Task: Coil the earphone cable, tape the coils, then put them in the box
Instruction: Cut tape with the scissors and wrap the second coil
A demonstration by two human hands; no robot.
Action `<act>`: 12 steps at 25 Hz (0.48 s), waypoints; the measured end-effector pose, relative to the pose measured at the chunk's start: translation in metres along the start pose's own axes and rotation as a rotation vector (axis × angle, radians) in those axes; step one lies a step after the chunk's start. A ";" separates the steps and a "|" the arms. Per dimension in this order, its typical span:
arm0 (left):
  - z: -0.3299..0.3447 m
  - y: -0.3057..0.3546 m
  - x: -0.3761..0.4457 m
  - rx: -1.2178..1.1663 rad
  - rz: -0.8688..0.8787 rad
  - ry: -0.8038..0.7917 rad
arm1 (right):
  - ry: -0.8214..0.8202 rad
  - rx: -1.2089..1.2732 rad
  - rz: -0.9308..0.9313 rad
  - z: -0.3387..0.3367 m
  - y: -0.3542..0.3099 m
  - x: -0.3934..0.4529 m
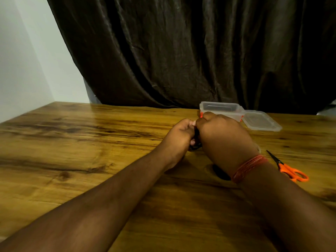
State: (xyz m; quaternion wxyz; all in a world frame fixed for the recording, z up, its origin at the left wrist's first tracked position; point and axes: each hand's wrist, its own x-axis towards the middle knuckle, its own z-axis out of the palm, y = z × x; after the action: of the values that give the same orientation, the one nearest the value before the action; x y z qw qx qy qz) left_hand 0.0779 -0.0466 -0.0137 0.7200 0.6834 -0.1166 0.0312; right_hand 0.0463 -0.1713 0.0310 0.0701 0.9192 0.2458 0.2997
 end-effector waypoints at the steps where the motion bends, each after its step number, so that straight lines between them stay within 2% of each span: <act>1: 0.001 -0.001 0.002 -0.037 -0.013 0.007 | 0.003 -0.010 0.001 -0.002 -0.001 -0.001; 12: 0.006 0.008 0.002 -0.268 -0.064 0.017 | 0.027 -0.033 -0.035 -0.006 -0.007 -0.003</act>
State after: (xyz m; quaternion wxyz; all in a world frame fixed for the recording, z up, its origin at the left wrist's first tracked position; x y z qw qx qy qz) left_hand 0.0773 -0.0525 -0.0056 0.8063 0.5843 -0.0919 -0.0018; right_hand 0.0379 -0.1663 0.0325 0.0873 0.9093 0.2578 0.3149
